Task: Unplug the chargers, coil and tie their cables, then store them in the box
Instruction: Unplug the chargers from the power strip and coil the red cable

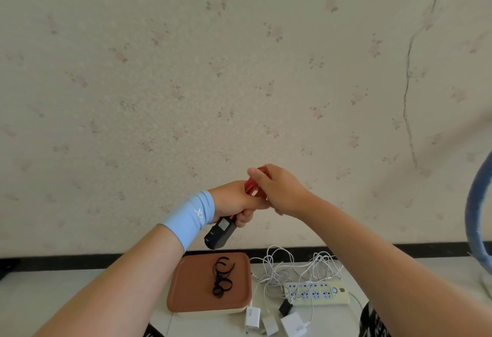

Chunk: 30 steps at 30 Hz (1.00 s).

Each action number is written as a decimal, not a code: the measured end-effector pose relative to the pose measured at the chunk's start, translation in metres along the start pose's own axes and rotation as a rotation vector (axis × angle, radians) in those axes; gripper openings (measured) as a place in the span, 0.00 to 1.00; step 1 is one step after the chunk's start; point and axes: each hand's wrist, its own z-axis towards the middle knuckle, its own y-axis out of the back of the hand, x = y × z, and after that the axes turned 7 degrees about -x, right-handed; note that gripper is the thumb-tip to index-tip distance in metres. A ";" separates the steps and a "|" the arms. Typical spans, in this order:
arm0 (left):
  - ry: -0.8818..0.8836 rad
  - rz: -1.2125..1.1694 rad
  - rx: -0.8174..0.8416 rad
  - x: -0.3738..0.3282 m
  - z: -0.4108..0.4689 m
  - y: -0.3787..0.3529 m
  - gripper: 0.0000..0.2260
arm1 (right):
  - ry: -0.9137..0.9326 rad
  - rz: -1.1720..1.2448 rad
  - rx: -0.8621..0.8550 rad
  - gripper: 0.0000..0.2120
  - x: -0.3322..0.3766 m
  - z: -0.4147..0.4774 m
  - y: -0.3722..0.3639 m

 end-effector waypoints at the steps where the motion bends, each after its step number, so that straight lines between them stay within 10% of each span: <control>1: -0.004 0.014 -0.004 0.000 0.000 0.000 0.14 | 0.027 -0.028 -0.041 0.16 0.000 0.001 -0.003; 30: 0.011 -0.232 -0.015 0.114 0.008 0.028 0.08 | 0.190 -0.348 0.181 0.22 -0.026 0.037 -0.109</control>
